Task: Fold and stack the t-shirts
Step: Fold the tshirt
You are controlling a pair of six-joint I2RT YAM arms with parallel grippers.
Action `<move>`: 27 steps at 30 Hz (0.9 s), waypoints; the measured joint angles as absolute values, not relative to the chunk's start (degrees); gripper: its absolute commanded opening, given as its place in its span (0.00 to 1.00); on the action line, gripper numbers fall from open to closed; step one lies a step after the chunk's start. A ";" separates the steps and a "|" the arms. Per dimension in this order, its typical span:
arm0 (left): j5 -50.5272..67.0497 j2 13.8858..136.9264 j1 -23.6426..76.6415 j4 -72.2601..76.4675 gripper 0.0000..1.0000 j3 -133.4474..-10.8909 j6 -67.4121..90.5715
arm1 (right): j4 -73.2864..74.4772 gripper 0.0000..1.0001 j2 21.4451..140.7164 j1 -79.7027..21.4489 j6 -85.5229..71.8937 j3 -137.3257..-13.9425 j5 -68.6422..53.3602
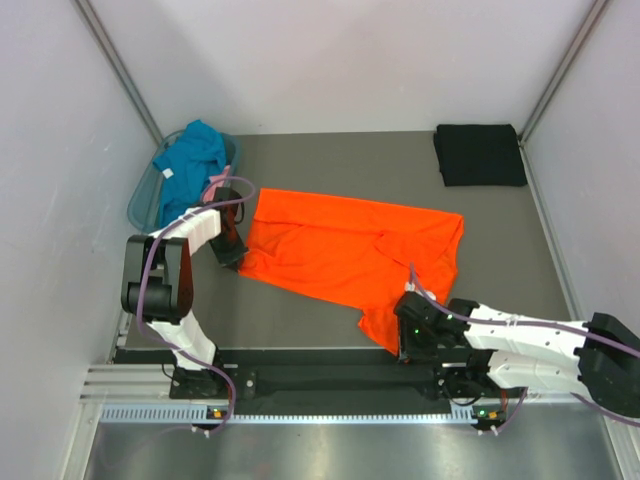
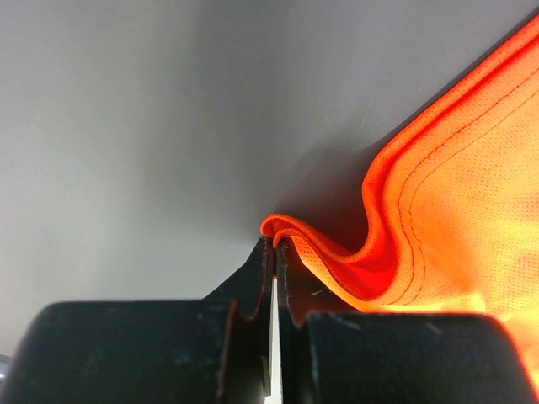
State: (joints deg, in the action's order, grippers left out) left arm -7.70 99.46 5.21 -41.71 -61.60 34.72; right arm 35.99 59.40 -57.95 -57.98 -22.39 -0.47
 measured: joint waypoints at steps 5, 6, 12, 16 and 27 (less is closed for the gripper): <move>-7.40 99.46 5.13 -41.69 0.00 -61.60 34.44 | 35.20 0.01 59.31 -57.98 -58.67 -22.13 0.99; -7.35 99.44 5.10 -41.67 0.00 -61.56 34.44 | 35.31 0.00 59.02 -57.98 -58.67 -22.17 1.48; -7.01 97.58 5.06 -41.04 0.00 -59.37 34.81 | 39.35 0.00 53.47 -58.00 -58.76 -23.77 4.14; -6.90 95.37 5.06 -41.08 0.00 -56.84 35.68 | 41.69 0.00 49.34 -58.00 -58.81 -25.76 5.89; -7.22 91.72 5.08 -45.08 0.00 -54.28 37.26 | 47.18 0.00 46.92 -46.78 -53.43 -31.31 5.19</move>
State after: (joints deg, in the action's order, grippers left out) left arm -7.22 91.72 5.08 -45.08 -54.28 37.26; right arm 47.18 46.92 -46.78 -53.43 -31.31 5.19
